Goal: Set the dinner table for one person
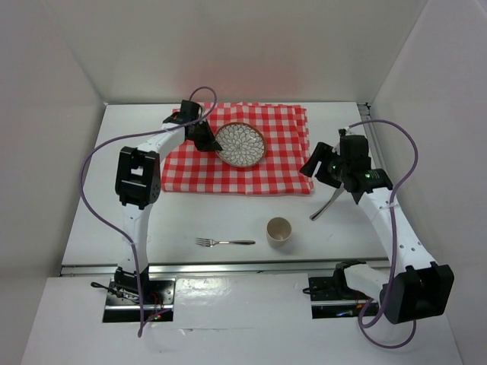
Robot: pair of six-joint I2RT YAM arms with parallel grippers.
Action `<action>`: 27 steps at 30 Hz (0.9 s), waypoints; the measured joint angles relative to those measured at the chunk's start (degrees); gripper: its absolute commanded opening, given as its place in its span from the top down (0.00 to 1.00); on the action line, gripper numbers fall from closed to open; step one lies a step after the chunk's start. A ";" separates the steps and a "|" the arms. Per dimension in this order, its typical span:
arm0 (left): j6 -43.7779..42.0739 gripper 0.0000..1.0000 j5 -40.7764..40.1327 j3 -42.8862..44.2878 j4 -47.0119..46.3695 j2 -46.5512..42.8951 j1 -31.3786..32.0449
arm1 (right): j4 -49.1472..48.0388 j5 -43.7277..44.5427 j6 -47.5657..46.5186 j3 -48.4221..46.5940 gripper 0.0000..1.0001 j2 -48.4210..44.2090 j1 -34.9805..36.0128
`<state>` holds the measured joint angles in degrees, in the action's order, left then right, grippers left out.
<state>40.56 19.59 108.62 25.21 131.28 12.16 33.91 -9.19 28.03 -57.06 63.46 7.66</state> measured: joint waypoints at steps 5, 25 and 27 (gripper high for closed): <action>1.84 0.46 1.29 -0.48 0.68 1.07 -0.09 | 0.72 0.02 0.00 0.02 0.25 -0.70 -0.11; 0.20 0.00 -6.25 0.55 8.02 -13.94 0.00 | 9.55 -4.98 1.60 5.60 0.18 -3.93 18.05; -0.35 0.00 -7.45 0.50 8.22 -19.82 0.00 | 10.45 -4.35 3.69 6.93 0.23 -4.02 21.14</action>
<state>40.21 12.14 109.12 33.43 111.46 12.16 44.36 -13.54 31.73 -50.13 59.44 28.80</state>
